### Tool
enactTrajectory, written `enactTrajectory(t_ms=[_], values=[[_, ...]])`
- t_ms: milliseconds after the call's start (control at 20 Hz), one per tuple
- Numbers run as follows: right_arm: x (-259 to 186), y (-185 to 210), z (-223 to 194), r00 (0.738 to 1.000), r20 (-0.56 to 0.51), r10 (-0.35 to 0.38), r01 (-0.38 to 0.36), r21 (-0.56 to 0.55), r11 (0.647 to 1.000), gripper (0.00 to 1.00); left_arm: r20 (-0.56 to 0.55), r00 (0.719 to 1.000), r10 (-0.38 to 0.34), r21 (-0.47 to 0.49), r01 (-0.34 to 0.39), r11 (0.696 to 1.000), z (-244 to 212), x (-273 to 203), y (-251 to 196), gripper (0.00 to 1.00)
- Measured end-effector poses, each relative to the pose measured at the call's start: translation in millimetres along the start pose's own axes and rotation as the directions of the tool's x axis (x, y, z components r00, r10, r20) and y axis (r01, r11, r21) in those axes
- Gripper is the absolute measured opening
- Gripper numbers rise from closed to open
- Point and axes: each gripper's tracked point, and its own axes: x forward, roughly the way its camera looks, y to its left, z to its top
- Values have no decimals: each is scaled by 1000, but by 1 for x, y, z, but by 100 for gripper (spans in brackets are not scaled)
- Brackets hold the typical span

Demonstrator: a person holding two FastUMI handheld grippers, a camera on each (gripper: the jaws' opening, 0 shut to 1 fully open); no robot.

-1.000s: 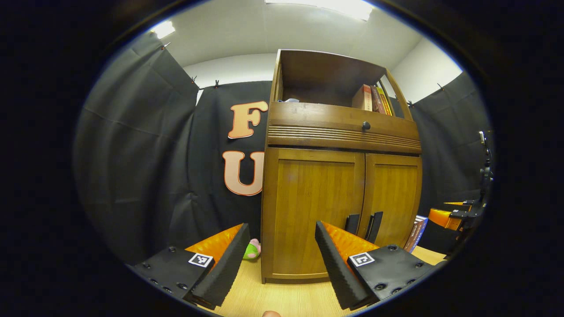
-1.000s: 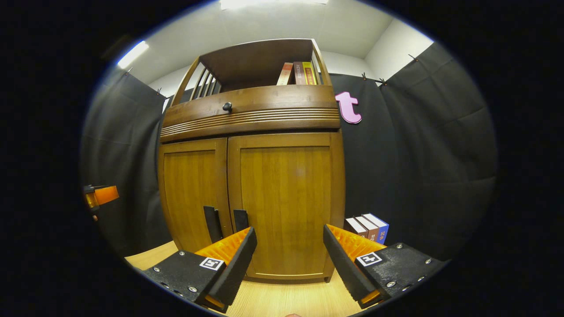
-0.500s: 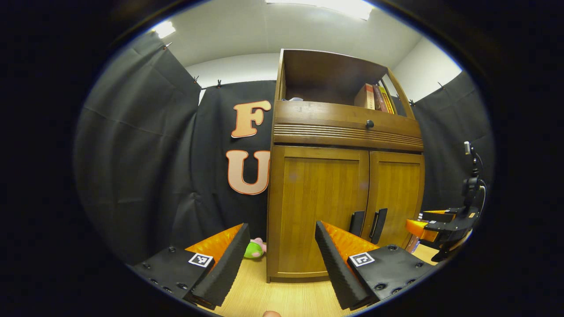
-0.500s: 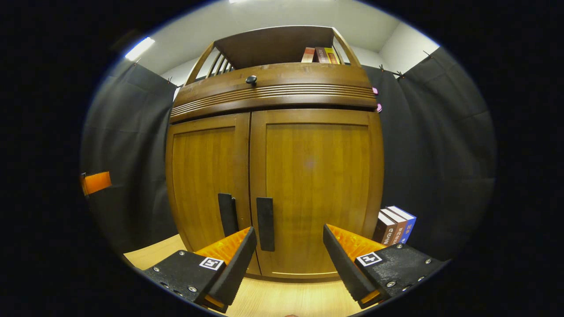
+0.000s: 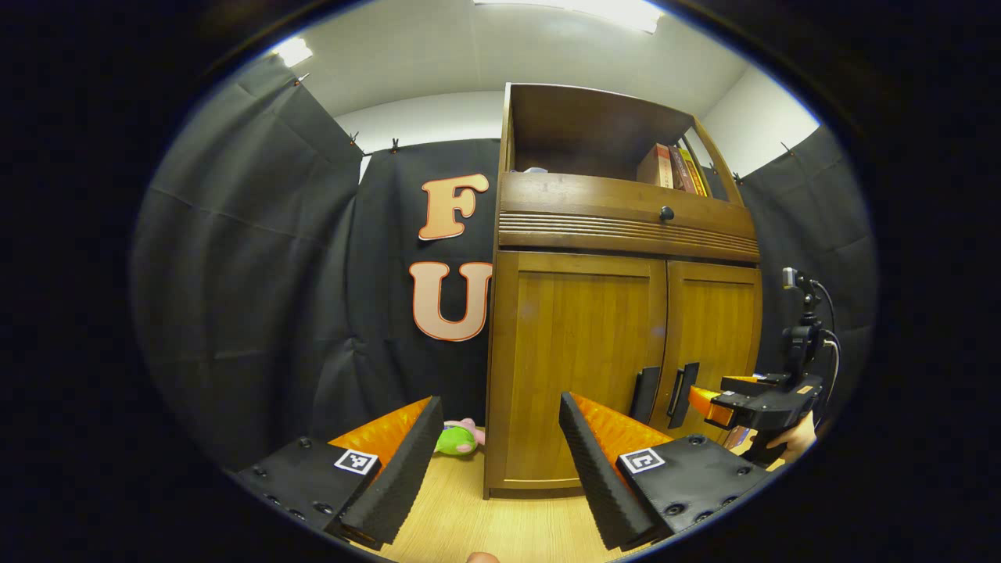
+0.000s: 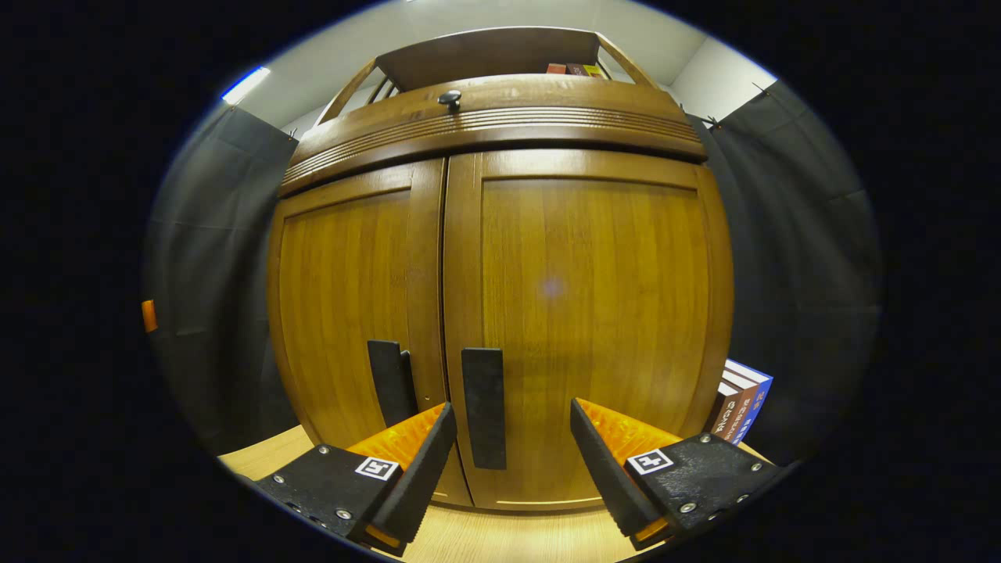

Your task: Open the right door of the double-door shoe cabinet with the right hand, and open the left door with the left hand.

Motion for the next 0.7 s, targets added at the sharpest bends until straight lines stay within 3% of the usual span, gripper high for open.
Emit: enactTrajectory(t_ms=[50, 100, 150, 200, 300, 350, 400, 450, 500, 550, 700], values=[[6, 0, -3, 1000, -7, -7, 7, 1, 1000, 99, -2, 1000, 1, 1, -1, 1000, 0, 1, 1, 95], [12, -1, -5, 1000, -9, -14, 14, 2, 1000, 86, -6, 1000, 1, 1, -1, 1000, -2, 1, 2, 95], [17, 1, -5, 1000, -11, -14, 14, 2, 1000, 92, -9, 1000, 0, -1, 0, 1000, -3, 3, 3, 95], [23, 5, -9, 1000, -14, -12, 12, 1, 1000, 79, -11, 1000, 0, -1, 0, 1000, -5, 3, 4, 95], [29, 11, -12, 1000, -21, -4, 4, 4, 1000, 71, -12, 1000, 4, -1, -4, 1000, -5, 4, 7, 95], [31, 12, -14, 1000, -27, -6, 6, 3, 1000, 53, -11, 1000, 9, -1, -9, 1000, -5, 5, 9, 95], [33, 14, -17, 999, -35, -5, 5, 5, 1000, 61, -11, 1000, 12, -4, -12, 1000, -6, 6, 11, 95], [35, 16, -20, 999, -44, -3, 3, 8, 1000, 43, -12, 1000, 13, -6, -13, 1000, -7, 7, 12, 95], [36, 16, -23, 998, -56, -2, 2, 9, 1000, 40, -15, 1000, 13, -10, -13, 1000, -10, 6, 12, 95], [37, 18, -24, 998, -63, 8, -7, 15, 1000, 44, -20, 1000, 13, -12, -14, 1000, -11, 7, 13, 95], [34, 17, -25, 998, -60, 14, -12, 20, 1000, 36, -28, 999, 18, -15, -19, 1000, -14, 7, 14, 95]])
